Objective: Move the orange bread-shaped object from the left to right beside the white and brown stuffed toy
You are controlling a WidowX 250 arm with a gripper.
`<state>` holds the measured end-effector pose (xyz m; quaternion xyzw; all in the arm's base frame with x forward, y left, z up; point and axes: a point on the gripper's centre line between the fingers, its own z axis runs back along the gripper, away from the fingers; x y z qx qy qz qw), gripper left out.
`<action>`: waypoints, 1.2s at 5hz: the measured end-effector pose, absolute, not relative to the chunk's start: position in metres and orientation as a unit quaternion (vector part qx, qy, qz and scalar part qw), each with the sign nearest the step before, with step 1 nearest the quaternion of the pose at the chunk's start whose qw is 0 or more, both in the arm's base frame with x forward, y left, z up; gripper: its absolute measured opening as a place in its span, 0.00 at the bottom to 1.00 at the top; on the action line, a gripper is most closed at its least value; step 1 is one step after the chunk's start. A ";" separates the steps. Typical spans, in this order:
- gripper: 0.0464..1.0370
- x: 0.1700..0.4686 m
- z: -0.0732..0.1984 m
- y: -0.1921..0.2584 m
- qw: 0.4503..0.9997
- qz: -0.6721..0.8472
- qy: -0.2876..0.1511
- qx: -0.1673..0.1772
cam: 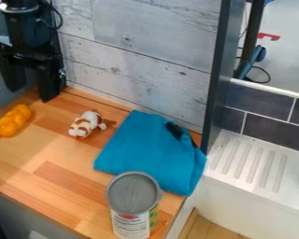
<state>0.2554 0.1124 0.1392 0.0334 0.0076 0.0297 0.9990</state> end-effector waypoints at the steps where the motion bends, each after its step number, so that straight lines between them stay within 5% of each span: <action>1: 0.96 0.255 0.133 0.112 0.999 0.029 0.018 0.029; 3: 0.97 0.259 0.158 0.176 0.992 0.108 -0.024 0.057; 6: 0.96 0.265 0.100 0.231 0.990 0.130 -0.026 0.048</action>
